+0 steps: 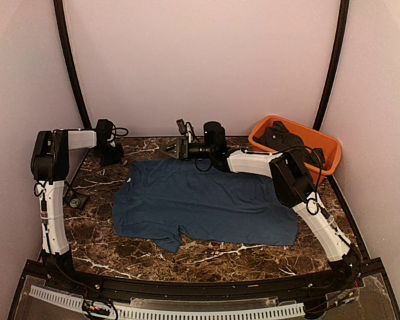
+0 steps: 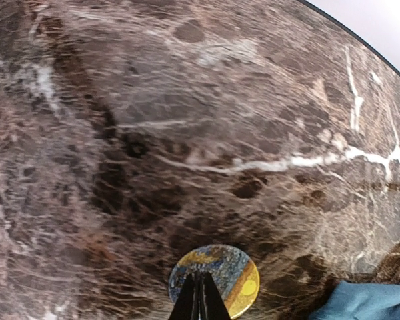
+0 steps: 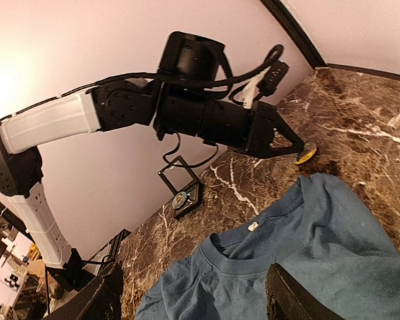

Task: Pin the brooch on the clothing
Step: Move the brooch to the center of the board.

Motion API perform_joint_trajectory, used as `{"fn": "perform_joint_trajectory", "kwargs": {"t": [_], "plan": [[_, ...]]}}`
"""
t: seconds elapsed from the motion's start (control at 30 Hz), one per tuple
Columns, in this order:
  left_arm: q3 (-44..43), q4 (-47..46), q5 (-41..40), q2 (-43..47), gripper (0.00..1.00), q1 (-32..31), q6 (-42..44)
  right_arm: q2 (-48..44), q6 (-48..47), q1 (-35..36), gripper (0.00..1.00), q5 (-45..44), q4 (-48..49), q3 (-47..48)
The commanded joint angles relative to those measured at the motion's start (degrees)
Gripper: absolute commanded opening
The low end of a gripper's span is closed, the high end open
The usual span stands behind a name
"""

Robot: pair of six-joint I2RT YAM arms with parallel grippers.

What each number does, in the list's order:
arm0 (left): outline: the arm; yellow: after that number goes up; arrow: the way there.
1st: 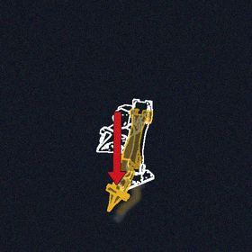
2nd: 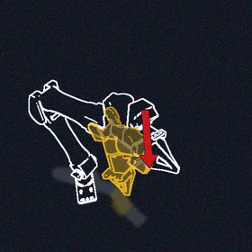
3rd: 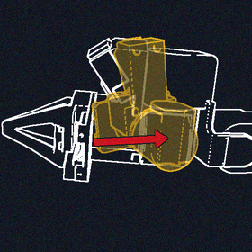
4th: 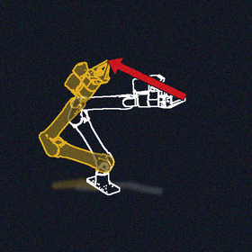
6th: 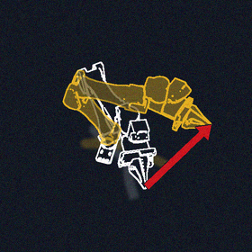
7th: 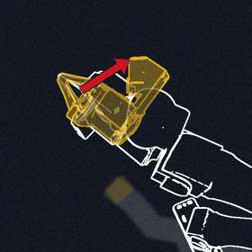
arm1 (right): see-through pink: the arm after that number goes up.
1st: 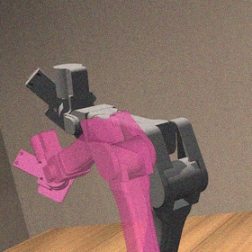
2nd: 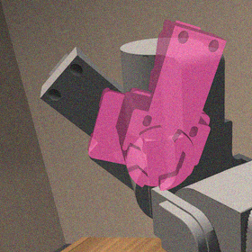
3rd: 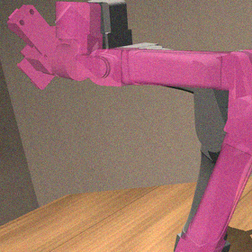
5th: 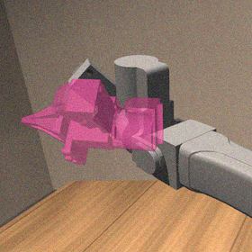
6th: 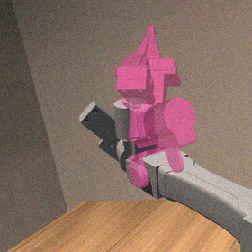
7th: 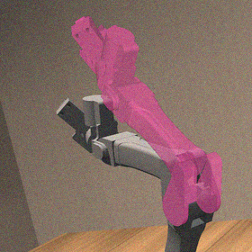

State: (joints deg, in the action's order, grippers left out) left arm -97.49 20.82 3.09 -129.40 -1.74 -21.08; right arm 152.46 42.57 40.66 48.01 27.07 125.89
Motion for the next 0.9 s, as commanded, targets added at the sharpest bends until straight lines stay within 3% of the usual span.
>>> {"fn": "perform_joint_trajectory", "kwargs": {"t": [0.0,0.53,0.7,0.87], "plan": [[1.5,6.6,6.5,-4.0,0.02,-3.0,1.1,-0.4,0.7,-0.6,0.71,-4.9,-3.8,-0.3],[2.5,3.0,7.9,-5.4,0.04,-4.8,-2.5,3.2,-2.7,0.0,0.72,-3.4,-12.0,5.8],[1.8,0.8,8.2,-6.7,0.04,-4.9,-5.8,2.9,-6.7,-0.9,0.75,-10.4,-11.5,6.3],[-0.9,0.3,8.6,-9.0,0.05,-5.6,-7.0,4.2,-0.1,-3.5,0.74,-20.6,-12.1,5.2]]}}
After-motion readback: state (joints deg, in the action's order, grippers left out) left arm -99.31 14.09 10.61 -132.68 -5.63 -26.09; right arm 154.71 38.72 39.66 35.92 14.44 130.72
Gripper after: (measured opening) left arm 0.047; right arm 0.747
